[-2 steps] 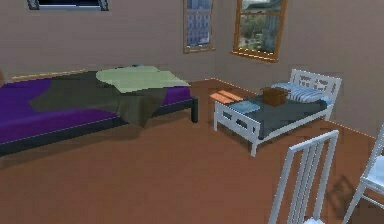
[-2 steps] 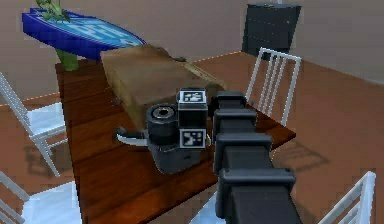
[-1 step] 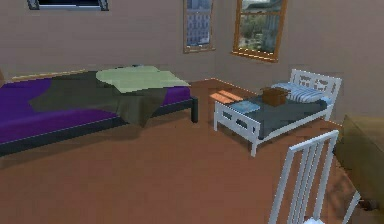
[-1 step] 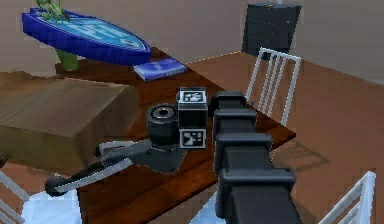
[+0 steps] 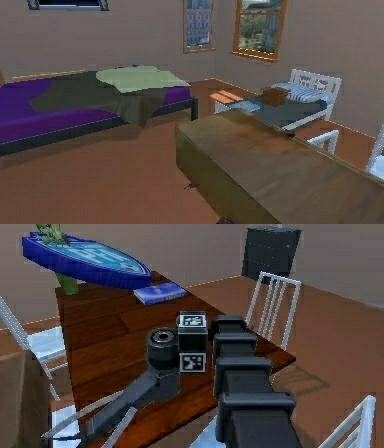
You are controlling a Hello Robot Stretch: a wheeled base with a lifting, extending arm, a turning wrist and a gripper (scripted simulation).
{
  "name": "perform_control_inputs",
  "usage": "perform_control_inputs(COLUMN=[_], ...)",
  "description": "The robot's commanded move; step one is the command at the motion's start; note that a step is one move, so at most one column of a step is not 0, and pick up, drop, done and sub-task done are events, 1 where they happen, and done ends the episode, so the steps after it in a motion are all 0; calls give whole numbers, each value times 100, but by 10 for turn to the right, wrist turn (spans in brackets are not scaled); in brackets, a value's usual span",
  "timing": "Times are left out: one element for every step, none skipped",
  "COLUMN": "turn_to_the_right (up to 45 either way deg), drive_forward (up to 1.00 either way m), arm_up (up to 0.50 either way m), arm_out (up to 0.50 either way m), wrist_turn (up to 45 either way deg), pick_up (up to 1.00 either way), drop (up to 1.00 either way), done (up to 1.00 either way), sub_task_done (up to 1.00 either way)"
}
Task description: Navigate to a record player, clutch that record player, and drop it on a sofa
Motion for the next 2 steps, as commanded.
perform_control_inputs(turn_to_the_right=[0, 0], drive_forward=[0, 0], arm_up=[0, 0], arm_out=[0, -10], wrist_turn=[-120, 0], pick_up=[0, 0], drop=[0, 0], done=[0, 0], sub_task_done=[0, 0])
